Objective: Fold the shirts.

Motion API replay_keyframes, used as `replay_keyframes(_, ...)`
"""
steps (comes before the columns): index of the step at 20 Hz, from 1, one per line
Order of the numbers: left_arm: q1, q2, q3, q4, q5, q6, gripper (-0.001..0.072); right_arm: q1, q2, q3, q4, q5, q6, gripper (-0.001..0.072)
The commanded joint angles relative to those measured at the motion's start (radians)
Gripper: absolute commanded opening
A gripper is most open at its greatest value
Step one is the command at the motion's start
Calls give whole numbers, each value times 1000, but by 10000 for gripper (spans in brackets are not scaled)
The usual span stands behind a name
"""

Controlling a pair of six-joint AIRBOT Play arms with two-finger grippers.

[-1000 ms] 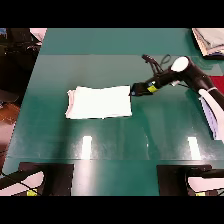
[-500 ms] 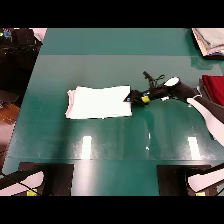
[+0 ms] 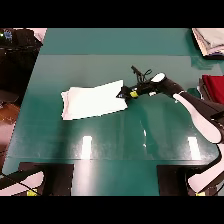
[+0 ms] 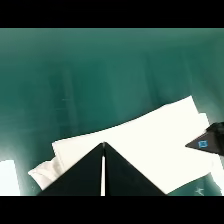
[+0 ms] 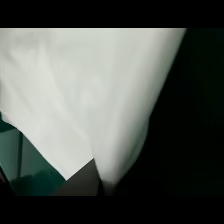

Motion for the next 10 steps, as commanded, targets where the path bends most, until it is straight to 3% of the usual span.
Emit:
replay_keyframes(1,-39,1,-3,-9,-11,1,26,-99,103,21,-36,28,28,17)
replay_keyframes(5,-171,1,-48,-10,55,1,26,-368,306,21,-218,135,84,16)
replay_keyframes(10,-335,-1,-103,-12,188,0,26,-726,436,21,-254,109,76,15)
